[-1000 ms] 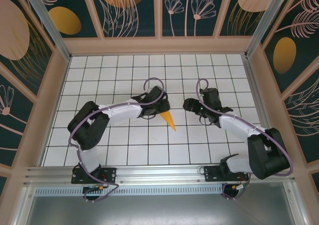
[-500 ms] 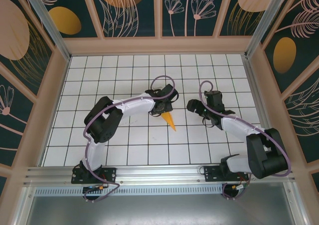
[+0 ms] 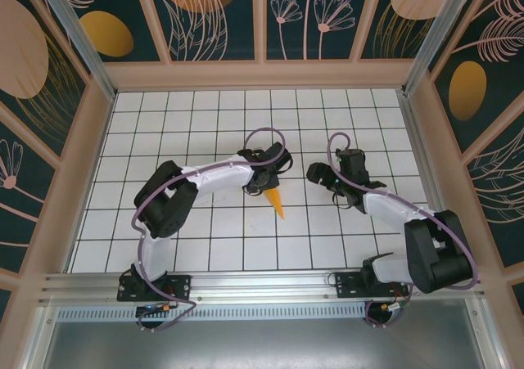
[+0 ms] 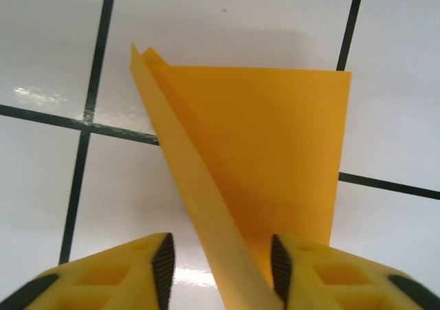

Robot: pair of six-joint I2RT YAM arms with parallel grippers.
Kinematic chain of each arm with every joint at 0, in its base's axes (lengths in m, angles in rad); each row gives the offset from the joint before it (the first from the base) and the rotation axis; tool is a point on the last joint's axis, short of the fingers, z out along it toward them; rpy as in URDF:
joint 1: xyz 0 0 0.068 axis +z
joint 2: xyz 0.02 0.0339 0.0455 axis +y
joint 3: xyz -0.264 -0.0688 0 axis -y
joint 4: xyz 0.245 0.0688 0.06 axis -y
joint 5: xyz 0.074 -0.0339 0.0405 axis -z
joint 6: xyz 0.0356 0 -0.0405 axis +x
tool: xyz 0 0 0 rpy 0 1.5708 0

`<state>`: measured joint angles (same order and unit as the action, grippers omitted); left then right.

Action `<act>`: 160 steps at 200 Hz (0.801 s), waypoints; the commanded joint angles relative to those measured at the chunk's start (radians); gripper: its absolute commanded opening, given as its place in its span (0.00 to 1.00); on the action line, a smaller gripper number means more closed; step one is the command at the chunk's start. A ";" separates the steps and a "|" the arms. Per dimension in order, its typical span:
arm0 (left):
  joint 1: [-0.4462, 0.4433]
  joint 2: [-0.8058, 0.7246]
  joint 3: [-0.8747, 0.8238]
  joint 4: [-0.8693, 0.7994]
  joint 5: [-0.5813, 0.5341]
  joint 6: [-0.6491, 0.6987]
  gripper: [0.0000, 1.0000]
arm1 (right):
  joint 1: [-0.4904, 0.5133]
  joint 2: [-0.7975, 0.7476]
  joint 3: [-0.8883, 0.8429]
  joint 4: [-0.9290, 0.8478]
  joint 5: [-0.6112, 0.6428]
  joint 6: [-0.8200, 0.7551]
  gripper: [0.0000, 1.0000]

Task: Fold a paper plane with a square sheet of paper (pick it up from the middle)
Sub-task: Turn over a paper plane at the center of the table.

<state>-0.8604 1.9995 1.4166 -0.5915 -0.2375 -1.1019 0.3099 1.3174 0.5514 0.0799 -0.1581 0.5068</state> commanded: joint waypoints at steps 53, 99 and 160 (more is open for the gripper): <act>-0.005 -0.061 -0.015 0.052 -0.017 0.047 0.00 | -0.006 -0.011 -0.021 0.037 -0.047 -0.009 0.82; -0.003 -0.202 -0.163 0.308 0.042 0.171 0.00 | -0.007 -0.093 -0.048 0.085 -0.166 -0.006 0.94; 0.003 -0.268 -0.409 0.727 0.172 0.218 0.00 | 0.088 -0.111 -0.057 0.109 -0.255 0.040 0.82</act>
<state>-0.8604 1.7382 1.0760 -0.0830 -0.1471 -0.9199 0.3412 1.2110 0.5072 0.1585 -0.3656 0.5259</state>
